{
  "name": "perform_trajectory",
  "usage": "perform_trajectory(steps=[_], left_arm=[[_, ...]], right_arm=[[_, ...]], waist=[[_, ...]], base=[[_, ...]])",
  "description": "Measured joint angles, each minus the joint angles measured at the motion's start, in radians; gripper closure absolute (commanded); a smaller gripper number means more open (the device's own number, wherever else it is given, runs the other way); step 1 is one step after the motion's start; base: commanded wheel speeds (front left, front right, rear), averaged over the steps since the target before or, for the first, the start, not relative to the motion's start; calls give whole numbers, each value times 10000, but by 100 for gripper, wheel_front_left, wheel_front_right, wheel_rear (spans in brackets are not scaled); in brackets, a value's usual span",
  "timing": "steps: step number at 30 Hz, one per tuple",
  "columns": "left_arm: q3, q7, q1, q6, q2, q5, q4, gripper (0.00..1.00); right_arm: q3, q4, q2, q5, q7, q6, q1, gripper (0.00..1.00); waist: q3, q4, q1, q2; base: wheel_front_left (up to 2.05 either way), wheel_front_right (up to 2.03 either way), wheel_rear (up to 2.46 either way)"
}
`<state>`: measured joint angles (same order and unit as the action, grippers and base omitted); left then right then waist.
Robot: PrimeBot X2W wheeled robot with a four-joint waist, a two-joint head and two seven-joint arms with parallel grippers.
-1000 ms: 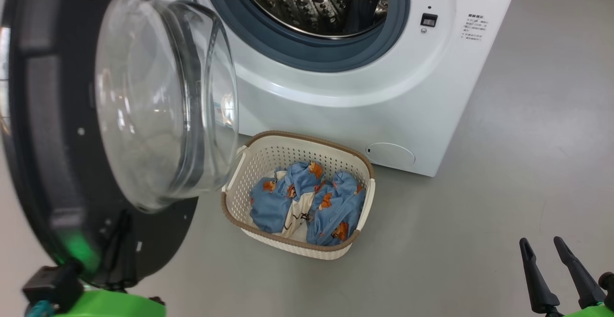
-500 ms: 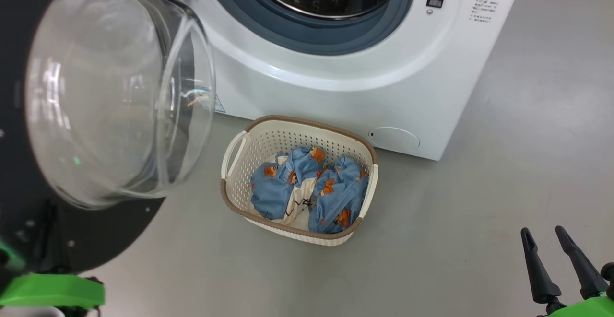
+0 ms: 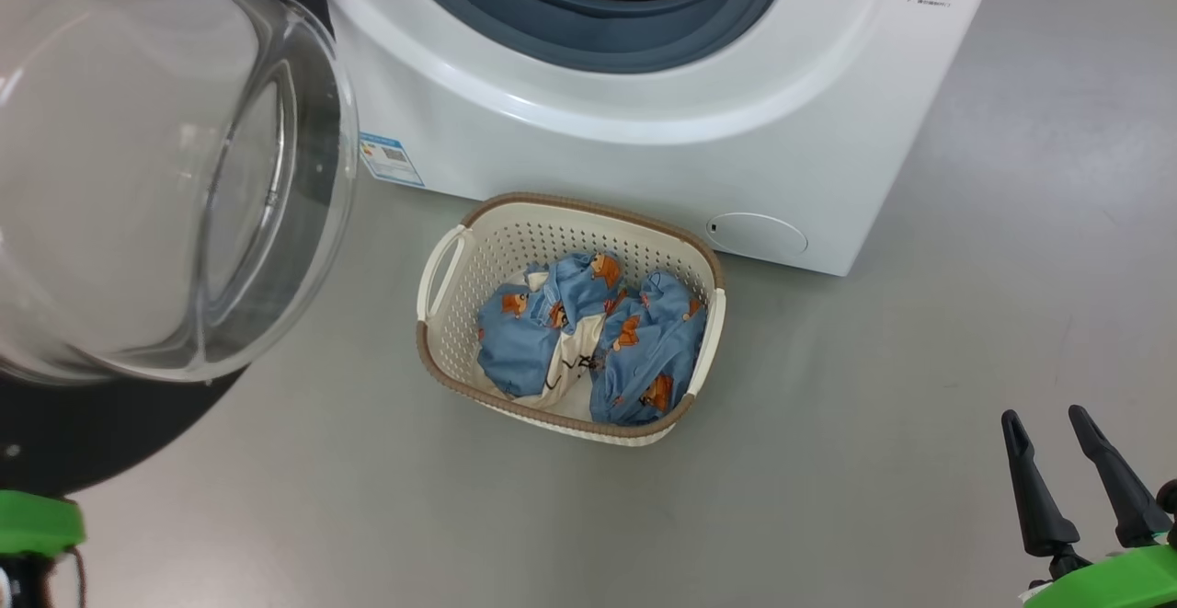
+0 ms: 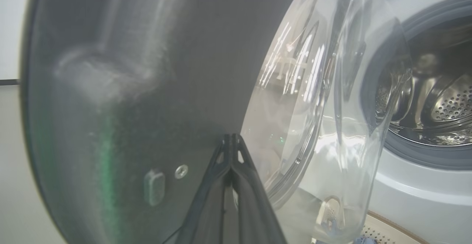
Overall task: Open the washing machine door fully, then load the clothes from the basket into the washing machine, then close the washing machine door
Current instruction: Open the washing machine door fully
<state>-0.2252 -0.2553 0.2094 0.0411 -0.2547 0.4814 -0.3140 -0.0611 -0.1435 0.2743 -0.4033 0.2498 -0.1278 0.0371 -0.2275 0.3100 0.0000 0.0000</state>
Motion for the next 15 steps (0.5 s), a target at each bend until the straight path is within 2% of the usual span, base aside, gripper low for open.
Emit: perform_trajectory(steps=[7,15], left_arm=[[-966,-2,669,-211,-165,-449,-838,100],[-2059,-4,1533,-769,-518,-915,-1971,100]], right_arm=[[19,31,46,17,0,0,-50,0],[69,128,134,48,0,0,-391,0]], waist=[[-282,-47,0,0],[-728,-147,0,0]], base=[[0,0,0],[0,0,0]])
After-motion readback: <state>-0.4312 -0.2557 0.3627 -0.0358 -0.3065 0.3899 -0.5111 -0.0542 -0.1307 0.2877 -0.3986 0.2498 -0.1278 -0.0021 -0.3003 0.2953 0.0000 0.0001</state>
